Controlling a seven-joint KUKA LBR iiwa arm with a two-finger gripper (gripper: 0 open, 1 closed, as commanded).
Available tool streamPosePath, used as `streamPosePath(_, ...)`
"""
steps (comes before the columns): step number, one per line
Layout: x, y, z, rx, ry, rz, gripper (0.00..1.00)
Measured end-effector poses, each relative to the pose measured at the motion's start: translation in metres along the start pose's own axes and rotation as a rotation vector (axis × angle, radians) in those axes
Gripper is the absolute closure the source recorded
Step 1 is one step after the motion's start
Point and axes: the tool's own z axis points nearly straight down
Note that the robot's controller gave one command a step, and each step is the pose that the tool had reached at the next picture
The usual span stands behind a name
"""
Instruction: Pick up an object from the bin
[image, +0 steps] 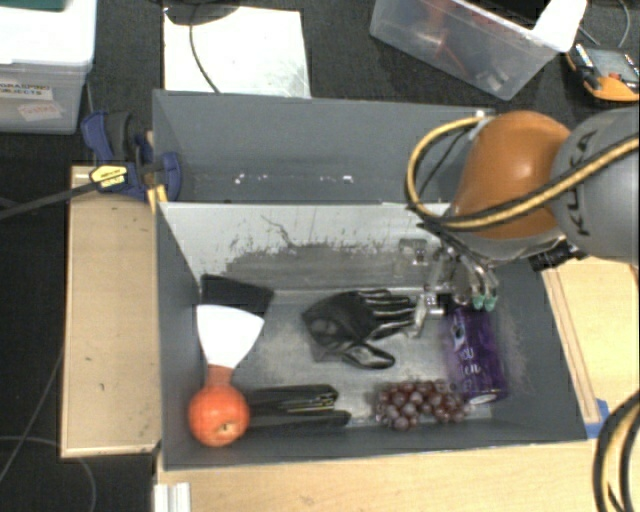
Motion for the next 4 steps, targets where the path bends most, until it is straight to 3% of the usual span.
streamPosePath(1, 0.0, 0.0, 0.0, 0.0, 0.0, 0.0, 0.0)
streamPosePath(2, 0.009, -0.001, 0.028, -0.001, 0.0, 0.057, 0.0)
streamPosePath(3, 0.0, 0.008, 0.022, -0.002, -0.008, 0.079, 0.0)
streamPosePath(4, 0.011, 0.001, 0.052, -0.001, -0.003, 0.087, 0.0)
